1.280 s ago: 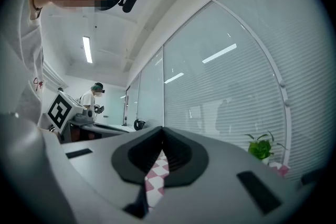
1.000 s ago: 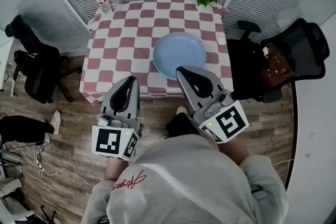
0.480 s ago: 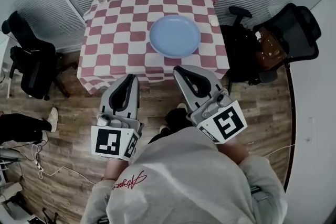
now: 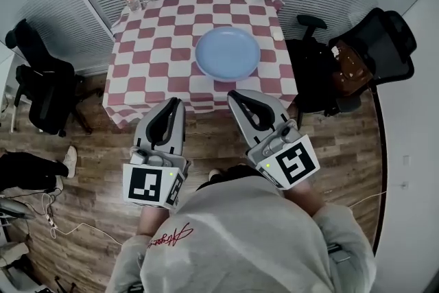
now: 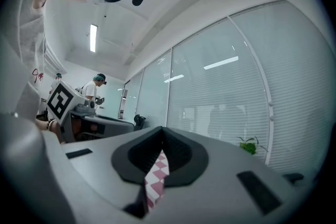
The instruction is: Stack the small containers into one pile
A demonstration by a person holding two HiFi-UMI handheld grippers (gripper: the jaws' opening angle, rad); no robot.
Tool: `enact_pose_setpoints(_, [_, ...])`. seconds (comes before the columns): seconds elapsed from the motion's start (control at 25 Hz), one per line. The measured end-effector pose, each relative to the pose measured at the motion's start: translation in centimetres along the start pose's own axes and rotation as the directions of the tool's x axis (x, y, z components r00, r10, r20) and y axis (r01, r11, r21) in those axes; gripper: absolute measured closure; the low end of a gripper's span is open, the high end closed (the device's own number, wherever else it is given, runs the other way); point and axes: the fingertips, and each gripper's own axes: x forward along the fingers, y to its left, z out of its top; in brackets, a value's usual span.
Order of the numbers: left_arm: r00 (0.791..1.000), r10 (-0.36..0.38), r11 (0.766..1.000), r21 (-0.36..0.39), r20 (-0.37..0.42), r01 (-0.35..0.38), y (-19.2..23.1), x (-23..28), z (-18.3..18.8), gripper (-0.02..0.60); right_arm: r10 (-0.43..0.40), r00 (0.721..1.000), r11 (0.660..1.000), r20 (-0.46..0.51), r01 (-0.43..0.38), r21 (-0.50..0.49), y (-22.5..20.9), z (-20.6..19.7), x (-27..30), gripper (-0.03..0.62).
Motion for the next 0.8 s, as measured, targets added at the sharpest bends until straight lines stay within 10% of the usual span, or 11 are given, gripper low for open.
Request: enact_pose_setpoints(0.8, [1.0, -0.006, 1.0, 0.003, 0.01, 0.006, 0.0, -0.3, 0.3, 0.546, -0.033, 0.999, 0.999, 0.003, 0.033, -0.043, -0.3, 0.9, -0.7, 0.585])
